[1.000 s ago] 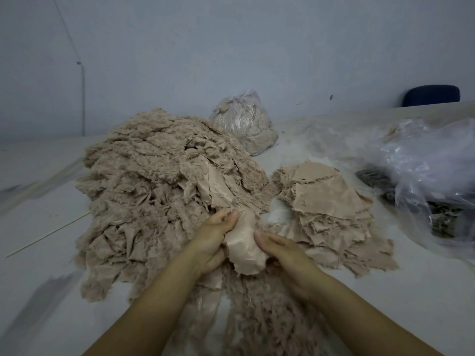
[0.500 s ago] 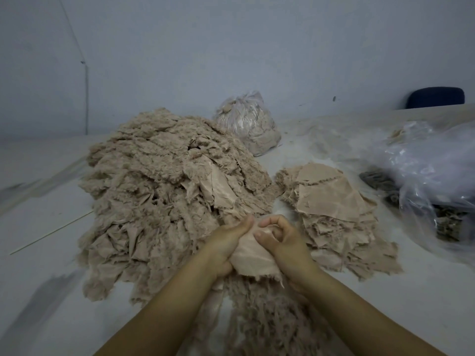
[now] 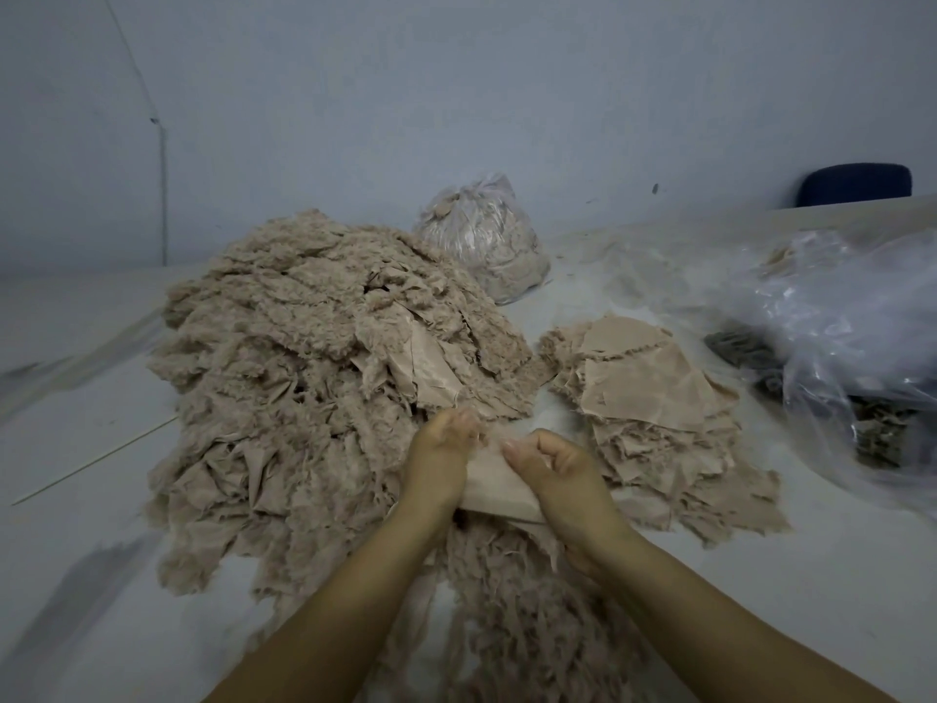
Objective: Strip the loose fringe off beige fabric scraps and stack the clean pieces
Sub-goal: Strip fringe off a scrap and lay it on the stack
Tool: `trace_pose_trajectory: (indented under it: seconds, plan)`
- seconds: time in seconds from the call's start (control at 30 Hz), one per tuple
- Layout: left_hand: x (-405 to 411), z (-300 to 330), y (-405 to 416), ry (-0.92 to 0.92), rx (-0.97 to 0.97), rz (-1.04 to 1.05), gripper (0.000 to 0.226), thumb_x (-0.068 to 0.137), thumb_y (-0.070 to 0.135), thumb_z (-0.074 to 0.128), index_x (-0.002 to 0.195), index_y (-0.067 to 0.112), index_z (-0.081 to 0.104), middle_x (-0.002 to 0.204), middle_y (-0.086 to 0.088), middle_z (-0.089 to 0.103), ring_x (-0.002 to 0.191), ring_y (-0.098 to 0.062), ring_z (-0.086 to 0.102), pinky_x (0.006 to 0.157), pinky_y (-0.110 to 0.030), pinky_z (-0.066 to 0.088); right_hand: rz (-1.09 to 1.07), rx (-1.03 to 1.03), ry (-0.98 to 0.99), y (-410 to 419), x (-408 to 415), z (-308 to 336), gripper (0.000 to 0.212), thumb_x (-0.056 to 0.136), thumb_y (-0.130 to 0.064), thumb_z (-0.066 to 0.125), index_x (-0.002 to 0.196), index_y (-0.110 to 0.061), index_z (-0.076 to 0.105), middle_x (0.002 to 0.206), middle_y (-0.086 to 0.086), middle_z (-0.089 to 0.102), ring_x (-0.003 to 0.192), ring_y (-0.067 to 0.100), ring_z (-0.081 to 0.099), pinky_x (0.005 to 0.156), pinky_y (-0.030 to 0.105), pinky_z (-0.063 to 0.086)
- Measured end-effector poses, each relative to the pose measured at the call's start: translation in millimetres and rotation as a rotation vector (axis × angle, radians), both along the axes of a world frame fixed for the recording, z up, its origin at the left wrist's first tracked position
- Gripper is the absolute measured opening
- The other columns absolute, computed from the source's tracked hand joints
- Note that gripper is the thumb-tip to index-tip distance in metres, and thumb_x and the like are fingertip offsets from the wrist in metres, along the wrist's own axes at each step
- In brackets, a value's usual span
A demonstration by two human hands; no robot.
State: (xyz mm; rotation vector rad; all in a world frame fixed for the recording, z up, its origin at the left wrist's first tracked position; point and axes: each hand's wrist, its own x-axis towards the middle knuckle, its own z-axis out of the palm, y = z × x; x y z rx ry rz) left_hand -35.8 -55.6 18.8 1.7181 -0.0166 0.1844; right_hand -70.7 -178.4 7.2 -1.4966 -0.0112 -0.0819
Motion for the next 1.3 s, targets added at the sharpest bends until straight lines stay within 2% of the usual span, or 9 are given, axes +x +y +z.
trace_pose_trajectory:
  seconds: [0.3, 0.37, 0.4, 0.43, 0.8, 0.97, 1.07, 1.2, 1.3]
  plan:
    - [9, -2, 25, 0.312, -0.136, -0.111, 0.037, 0.099, 0.037, 0.042, 0.07, 0.016, 0.052, 0.039, 0.009, 0.038, 0.029, -0.006, 0.028, 0.03, -0.012, 0.021, -0.083, 0.06, 0.039, -14, 6, 12, 0.03, 0.097, -0.028, 0.053, 0.083, -0.003, 0.06, 0.077, 0.016, 0.058, 0.07, 0.027, 0.053, 0.065, 0.038, 0.041]
    - [5, 2, 22, 0.3, -0.177, -0.272, 0.041, 0.093, 0.05, 0.045, 0.077, 0.018, 0.064, 0.056, 0.003, 0.067, 0.041, -0.007, 0.059, 0.039, -0.014, 0.046, -0.031, 0.046, 0.037, -12, 7, 14, 0.025, 0.097, -0.026, 0.054, 0.08, -0.01, 0.064, 0.077, 0.013, 0.062, 0.071, 0.024, 0.054, 0.066, 0.036, 0.043]
    - [2, 4, 18, 0.254, -0.187, -0.352, 0.044, 0.089, 0.054, 0.046, 0.08, 0.017, 0.068, 0.076, 0.0, 0.072, 0.056, -0.009, 0.068, 0.07, -0.018, 0.045, -0.001, 0.05, 0.028, -10, 7, 15, 0.024, 0.097, -0.025, 0.055, 0.079, -0.013, 0.065, 0.077, 0.01, 0.064, 0.07, 0.023, 0.056, 0.065, 0.033, 0.045]
    - [0, 5, 13, 0.189, -0.149, -0.415, 0.042, 0.087, 0.054, 0.049, 0.083, 0.018, 0.07, 0.084, -0.007, 0.073, 0.066, -0.011, 0.07, 0.05, -0.011, 0.037, 0.032, 0.059, 0.017, -8, 8, 15, 0.023, 0.097, -0.024, 0.054, 0.08, -0.015, 0.067, 0.076, 0.007, 0.068, 0.068, 0.021, 0.059, 0.063, 0.029, 0.048]
    - [7, 16, 11, 0.04, -0.198, -0.102, 0.02, 0.098, 0.022, 0.049, 0.087, 0.006, 0.055, 0.08, -0.012, 0.048, 0.075, -0.024, 0.042, 0.067, -0.037, 0.035, -0.167, -0.119, 0.07, -25, 9, -9, 0.048, 0.101, -0.041, 0.037, 0.072, -0.013, 0.063, 0.041, -0.008, 0.051, 0.034, 0.0, 0.042, 0.037, 0.013, 0.029]
    - [0, 25, 3, -0.022, -0.061, -0.216, 0.035, 0.098, 0.023, 0.047, 0.082, -0.007, 0.052, 0.075, -0.011, 0.046, 0.07, -0.02, 0.041, 0.066, -0.03, 0.038, 0.127, 0.04, 0.133, -12, 5, -7, 0.06, 0.074, -0.068, 0.051, 0.111, -0.021, 0.06, 0.078, -0.001, 0.071, 0.04, 0.009, 0.046, 0.038, 0.019, 0.034]
    - [-3, 25, 0, 0.007, -0.052, -0.298, 0.033, 0.097, 0.021, 0.05, 0.092, -0.01, 0.058, 0.085, -0.026, 0.058, 0.076, -0.026, 0.052, 0.073, -0.043, 0.044, 0.219, 0.114, 0.077, -8, 7, 0, 0.056, 0.07, -0.053, 0.068, 0.11, -0.015, 0.061, 0.055, 0.002, 0.056, 0.038, 0.009, 0.042, 0.037, 0.017, 0.033]
    - [3, 25, 8, -0.03, 0.014, -0.247, 0.022, 0.093, 0.019, 0.055, 0.076, 0.006, 0.062, 0.059, 0.001, 0.059, 0.055, -0.012, 0.053, 0.049, -0.019, 0.041, 0.081, 0.108, -0.005, -24, 17, 18, 0.008, 0.082, -0.016, 0.072, 0.079, -0.011, 0.067, 0.058, -0.002, 0.067, 0.048, 0.007, 0.06, 0.043, 0.017, 0.044]
    - [13, 21, 23, -0.057, 0.079, -0.185, 0.026, 0.094, 0.022, 0.055, 0.074, 0.007, 0.06, 0.043, 0.009, 0.045, 0.034, -0.003, 0.035, 0.037, -0.015, 0.029, -0.202, -0.095, -0.076, -56, 38, 40, 0.017, 0.084, -0.019, 0.071, 0.068, -0.016, 0.067, 0.06, -0.005, 0.069, 0.052, 0.008, 0.063, 0.043, 0.02, 0.046]
